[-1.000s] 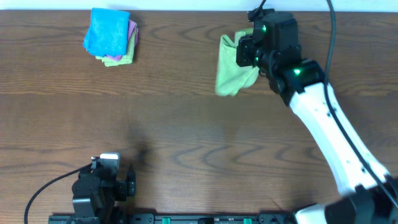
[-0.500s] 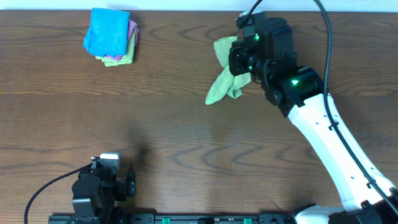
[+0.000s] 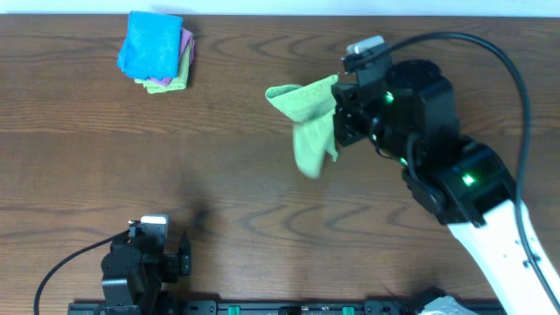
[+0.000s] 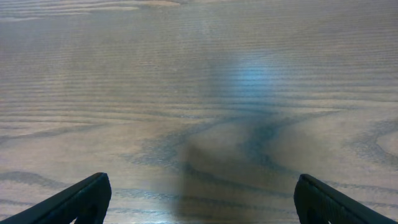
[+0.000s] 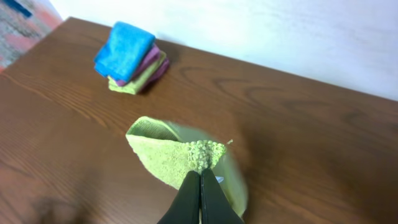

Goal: Fold the cloth
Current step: 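Lift and shake the green cloth with the right gripper, then release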

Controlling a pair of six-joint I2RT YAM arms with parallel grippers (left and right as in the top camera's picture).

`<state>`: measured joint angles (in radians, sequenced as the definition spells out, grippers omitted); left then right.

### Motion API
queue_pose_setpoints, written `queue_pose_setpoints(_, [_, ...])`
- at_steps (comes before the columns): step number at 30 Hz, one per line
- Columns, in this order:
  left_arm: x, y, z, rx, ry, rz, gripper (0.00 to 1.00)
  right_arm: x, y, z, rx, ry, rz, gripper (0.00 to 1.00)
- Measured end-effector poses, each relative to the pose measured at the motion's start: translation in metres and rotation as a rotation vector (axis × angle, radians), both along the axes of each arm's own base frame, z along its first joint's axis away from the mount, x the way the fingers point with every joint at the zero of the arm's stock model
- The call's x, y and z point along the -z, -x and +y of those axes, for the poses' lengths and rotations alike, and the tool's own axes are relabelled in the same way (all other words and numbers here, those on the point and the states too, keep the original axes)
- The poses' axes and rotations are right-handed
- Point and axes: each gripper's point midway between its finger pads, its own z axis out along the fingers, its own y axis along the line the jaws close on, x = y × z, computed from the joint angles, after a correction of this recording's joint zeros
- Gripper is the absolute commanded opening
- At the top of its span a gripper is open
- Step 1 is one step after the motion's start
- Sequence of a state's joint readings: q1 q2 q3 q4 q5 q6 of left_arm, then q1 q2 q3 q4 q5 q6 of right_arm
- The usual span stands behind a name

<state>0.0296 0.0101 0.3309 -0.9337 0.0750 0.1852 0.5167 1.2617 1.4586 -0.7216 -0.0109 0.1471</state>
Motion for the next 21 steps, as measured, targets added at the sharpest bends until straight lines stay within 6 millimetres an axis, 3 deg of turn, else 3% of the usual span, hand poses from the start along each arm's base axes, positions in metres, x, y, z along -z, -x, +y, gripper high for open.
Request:
queue_pose_setpoints(3, [0.000, 0.000, 0.000, 0.000, 0.000, 0.000, 0.95, -0.003, 0.005, -0.003, 0.000, -0.003, -0.004, 0.01])
queue_pose_setpoints(7, [0.000, 0.000, 0.000, 0.000, 0.000, 0.000, 0.95, 0.012, 0.003, -0.003, 0.002, 0.025, 0.045, 0.01])
queue_pose_setpoints(12, [0.000, 0.000, 0.000, 0.000, 0.000, 0.000, 0.95, 0.058, -0.024, 0.008, 0.003, 0.070, 0.154, 0.01])
queue_pose_setpoints(17, [0.000, 0.000, 0.000, 0.000, 0.000, 0.000, 0.95, 0.113, -0.058, 0.056, -0.116, 0.014, 0.246, 0.01])
queue_pose_setpoints(21, [0.000, 0.000, 0.000, 0.000, 0.000, 0.000, 0.95, 0.132, -0.061, 0.099, -0.224, -0.065, 0.280, 0.02])
